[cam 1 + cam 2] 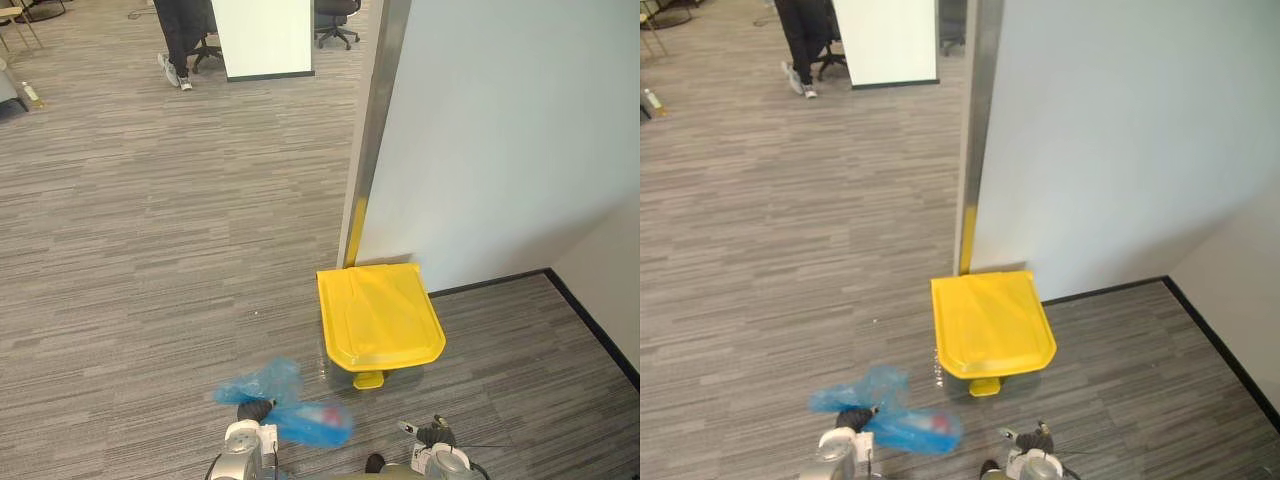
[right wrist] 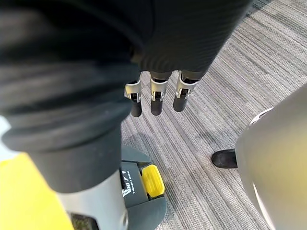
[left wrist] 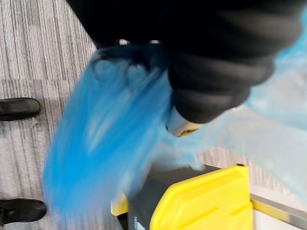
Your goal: Gather rubbish on tea table into small bin, then transfer packed bag to large trash can.
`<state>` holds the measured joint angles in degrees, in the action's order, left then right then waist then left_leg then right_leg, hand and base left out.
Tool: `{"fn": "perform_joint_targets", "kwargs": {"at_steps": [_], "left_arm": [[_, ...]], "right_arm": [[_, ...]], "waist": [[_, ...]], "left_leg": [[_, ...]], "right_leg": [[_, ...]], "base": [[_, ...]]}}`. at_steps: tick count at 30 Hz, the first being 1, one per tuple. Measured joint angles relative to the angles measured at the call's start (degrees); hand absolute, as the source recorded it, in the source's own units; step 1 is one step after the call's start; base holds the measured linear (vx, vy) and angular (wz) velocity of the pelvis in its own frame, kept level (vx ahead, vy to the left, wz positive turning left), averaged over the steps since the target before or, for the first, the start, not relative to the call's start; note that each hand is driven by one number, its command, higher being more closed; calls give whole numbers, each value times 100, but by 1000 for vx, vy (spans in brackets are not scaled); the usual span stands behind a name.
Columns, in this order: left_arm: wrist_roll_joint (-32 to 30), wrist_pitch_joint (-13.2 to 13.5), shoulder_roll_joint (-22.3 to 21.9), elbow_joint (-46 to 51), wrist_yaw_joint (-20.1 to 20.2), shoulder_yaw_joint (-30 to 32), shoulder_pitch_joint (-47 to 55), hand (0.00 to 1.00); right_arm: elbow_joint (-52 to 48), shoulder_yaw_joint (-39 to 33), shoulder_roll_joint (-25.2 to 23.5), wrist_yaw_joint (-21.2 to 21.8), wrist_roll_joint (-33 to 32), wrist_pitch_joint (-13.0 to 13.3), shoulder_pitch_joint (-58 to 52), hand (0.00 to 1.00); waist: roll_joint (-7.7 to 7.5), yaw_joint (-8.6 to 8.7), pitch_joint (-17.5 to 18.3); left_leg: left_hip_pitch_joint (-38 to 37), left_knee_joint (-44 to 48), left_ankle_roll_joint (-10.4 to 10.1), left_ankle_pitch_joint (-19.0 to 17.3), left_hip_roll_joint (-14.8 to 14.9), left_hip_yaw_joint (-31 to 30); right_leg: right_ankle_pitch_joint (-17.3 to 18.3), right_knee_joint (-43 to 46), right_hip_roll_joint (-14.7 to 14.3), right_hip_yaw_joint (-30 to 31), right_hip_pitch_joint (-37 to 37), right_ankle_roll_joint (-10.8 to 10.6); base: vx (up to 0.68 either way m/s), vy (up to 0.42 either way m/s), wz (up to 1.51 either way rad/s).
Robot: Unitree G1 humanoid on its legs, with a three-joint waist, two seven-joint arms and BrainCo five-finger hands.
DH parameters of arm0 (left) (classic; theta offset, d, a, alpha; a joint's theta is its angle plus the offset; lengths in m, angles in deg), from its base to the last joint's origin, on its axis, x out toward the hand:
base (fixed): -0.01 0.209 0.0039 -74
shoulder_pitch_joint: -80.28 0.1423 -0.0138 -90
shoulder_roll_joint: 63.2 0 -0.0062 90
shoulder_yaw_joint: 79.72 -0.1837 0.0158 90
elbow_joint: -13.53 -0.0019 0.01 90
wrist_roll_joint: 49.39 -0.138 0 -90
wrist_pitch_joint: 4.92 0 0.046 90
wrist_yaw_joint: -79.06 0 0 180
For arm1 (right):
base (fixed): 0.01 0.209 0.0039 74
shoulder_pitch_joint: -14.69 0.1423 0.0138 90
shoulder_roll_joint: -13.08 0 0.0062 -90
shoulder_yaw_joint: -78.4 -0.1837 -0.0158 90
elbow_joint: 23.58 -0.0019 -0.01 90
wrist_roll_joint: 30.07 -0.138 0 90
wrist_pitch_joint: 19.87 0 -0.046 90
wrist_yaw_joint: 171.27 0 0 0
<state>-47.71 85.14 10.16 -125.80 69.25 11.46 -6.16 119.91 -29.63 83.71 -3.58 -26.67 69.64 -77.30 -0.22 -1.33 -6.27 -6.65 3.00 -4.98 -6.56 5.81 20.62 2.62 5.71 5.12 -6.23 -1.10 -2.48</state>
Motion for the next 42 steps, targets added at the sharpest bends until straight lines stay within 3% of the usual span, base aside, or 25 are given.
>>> {"fn": "perform_joint_targets", "kwargs": {"at_steps": [7, 9, 12, 13, 14, 15, 18, 20, 22, 23, 24, 25, 26, 27, 31, 35, 40, 42], "left_arm": [[-40, 17, 93, -84, -4, 13, 49, 100], [-39, 16, 96, -84, -6, 15, 61, 100], [-37, 12, 43, 37, -10, 18, 58, 100], [-37, 13, 34, 104, -9, 42, 65, 100], [-37, -2, 53, 129, -9, 135, 72, 100], [-37, -22, 82, 128, -16, 176, 78, 100], [-33, -32, 222, 142, -6, 184, 37, 100], [-31, -31, 205, 150, -2, 172, -22, 100], [-30, -26, 190, 150, -4, 174, -53, 100], [-29, 5, 195, 167, -6, 176, -82, 100], [-26, 18, 155, 178, -7, 183, -145, 100], [-26, 21, 132, 182, -5, 180, -154, 100], [-26, 24, 3, 186, -5, 177, -189, 100], [-27, 23, -86, 185, -1, 117, -235, 100], [-28, 14, -117, 231, -9, 23, -405, 100], [93, 12, -27, 547, -29, 25, -796, 100], [249, 69, 112, 1058, -31, -35, -777, 100], [309, 82, 151, 1276, -22, -149, -761, 100]], "right_arm": [[183, 10, 132, -7, 51, -3, 89, 0], [184, 29, 154, -6, 51, -2, 94, 0], [105, 27, 193, -2, 49, -1, 93, 0], [79, 20, 187, -6, 45, 5, 81, 0], [82, 17, 209, -6, 39, 6, 66, 0], [94, 16, 206, -5, 31, 4, 59, 0], [1, 12, 125, -6, -22, 21, 85, 0], [-104, 7, 106, -7, -134, 17, 110, 0], [-128, 8, 118, -17, -125, 25, 144, 0], [-105, 10, 120, -25, -124, 12, 126, 0], [-54, -2, 162, -18, -131, -5, 116, 0], [-73, -26, 183, -11, -121, -10, 152, 0], [-107, -56, 294, -24, -119, 6, 246, 0], [-116, -119, 334, -31, -122, -6, 248, 0], [-442, -317, 303, -90, -196, 2, 71, 0], [-668, -406, 237, -214, -493, -3, 96, 0], [-917, -33, 72, -232, -690, 6, 220, 0], [-1231, 252, 67, -236, -690, 25, 238, 0]], "waist": [[3, -15, -1], [-17, -31, -19], [-32, -29, -145], [-69, -27, -214], [-117, -7, -328], [-170, -19, -350], [-316, -41, -444], [-317, -64, -509], [-337, -41, -566], [-394, -47, -573], [-374, -90, -602], [-281, -94, -632], [-24, -93, -673], [31, -103, -678], [64, -130, -676], [82, -124, -670], [60, -147, -653], [33, -145, -634]], "left_leg": [[-81, -124, -3, 28, -43, 73], [-145, -128, 30, 1, -84, 68], [-170, 68, 185, -314, -129, -161], [-193, 201, 263, -389, -148, -354], [-307, 370, 345, -486, -127, -552], [-328, 477, 378, -571, -99, -639], [-213, 1009, 397, -882, 68, -887], [-118, 1386, 252, -1140, 229, -934], [-151, 1646, 95, -1401, 281, -1091], [-151, 1750, 11, -1535, 250, -1223], [-186, 1869, -210, -1713, 280, -1341], [-190, 1876, -197, -1751, 350, -1351], [-194, 1795, -77, -1823, 554, -1452], [-299, 1600, 153, -1772, 582, -1672], [-110, 1919, 123, -1703, 762, -2157], [699, 1928, -127, -1506, 987, -2365], [895, 1296, -129, -995, 1109, -2324], [1090, 1350, -87, -976, 1121, -2214]], "right_leg": [[-58, 56, -36, 184, -102, 17], [10, 298, 13, 213, -173, -67], [177, 1573, 235, 234, -577, -299], [116, 2409, 333, 203, -882, -379], [78, 3217, 402, 185, -1249, -400], [208, 3292, 397, 172, -1309, -323], [218, 2449, 357, -93, -1727, -305], [41, 1587, 249, -191, -2065, -367], [39, 1645, 281, -397, -2080, -343], [226, 1612, 299, -370, -1940, -384], [475, 1569, 252, -375, -1798, -428], [549, 1619, 200, -434, -1807, -447], [639, 1683, -7, -518, -1828, -427], [804, 1957, -99, -574, -1906, -345], [1287, 2411, -260, -774, -2007, -74], [1130, 2059, -502, -917, -2449, -5], [959, 1548, -629, -1022, -2553, 77], [863, 1343, -622, -1061, -2624, 68]], "base": [[-22, 3, -17], [-28, 35, -9], [-97, 46, 20], [-76, 57, 63], [-39, 45, 64], [29, 10, 61], [71, -47, 39], [170, -144, 23], [242, -206, 39], [439, -347, 52], [381, -279, 31], [439, -283, 14], [365, -206, 9], [355, -209, 14], [177, -169, 12], [59, -143, 30], [21, -90, 27], [-13, -22, 24]]}}
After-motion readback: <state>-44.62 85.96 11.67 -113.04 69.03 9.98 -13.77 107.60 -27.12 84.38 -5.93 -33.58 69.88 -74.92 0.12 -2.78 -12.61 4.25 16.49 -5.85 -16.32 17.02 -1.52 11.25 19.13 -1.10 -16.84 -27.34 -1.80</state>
